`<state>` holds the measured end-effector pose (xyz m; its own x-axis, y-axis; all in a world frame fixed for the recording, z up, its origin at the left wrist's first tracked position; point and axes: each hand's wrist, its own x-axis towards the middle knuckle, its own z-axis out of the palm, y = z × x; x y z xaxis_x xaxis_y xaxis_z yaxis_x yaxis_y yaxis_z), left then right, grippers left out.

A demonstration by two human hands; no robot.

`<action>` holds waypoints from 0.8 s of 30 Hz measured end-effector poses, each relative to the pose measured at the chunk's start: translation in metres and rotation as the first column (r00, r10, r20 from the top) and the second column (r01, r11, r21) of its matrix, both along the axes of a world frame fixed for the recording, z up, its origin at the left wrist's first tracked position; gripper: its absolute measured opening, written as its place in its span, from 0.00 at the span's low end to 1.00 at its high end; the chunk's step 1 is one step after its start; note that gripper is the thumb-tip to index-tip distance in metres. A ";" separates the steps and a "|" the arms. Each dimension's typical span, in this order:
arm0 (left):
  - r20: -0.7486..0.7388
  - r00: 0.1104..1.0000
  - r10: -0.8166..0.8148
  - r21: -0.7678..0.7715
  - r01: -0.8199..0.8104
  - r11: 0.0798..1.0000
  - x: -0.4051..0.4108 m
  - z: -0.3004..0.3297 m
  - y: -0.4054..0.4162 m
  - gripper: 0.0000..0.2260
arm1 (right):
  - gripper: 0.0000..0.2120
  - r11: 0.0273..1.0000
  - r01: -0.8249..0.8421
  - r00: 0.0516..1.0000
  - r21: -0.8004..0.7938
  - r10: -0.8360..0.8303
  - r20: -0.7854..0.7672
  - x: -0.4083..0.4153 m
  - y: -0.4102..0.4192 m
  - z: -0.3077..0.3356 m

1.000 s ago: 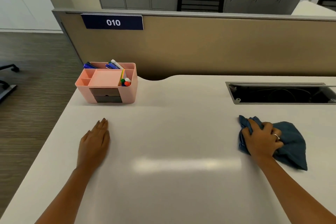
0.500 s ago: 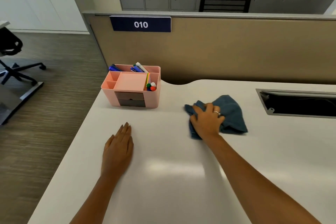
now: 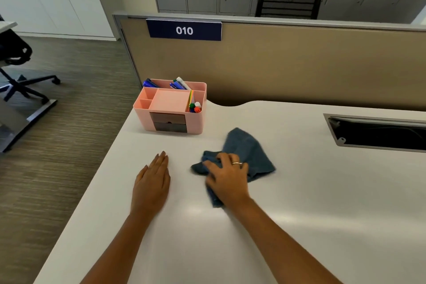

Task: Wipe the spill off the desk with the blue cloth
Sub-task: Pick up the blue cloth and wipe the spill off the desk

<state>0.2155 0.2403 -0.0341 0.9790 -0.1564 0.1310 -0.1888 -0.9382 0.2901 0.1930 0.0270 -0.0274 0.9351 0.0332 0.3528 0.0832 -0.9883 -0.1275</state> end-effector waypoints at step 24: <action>0.025 1.000 -0.007 -0.023 0.007 1.000 0.002 0.000 0.000 0.21 | 0.15 0.991 0.130 0.990 0.020 -0.129 -0.061 -0.049 0.047 0.007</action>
<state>0.2175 0.2398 -0.0345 0.9743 -0.1600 0.1587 -0.2027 -0.9299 0.3070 0.1443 0.0741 -0.0199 0.9503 -0.0975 0.2957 -0.0539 -0.9869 -0.1523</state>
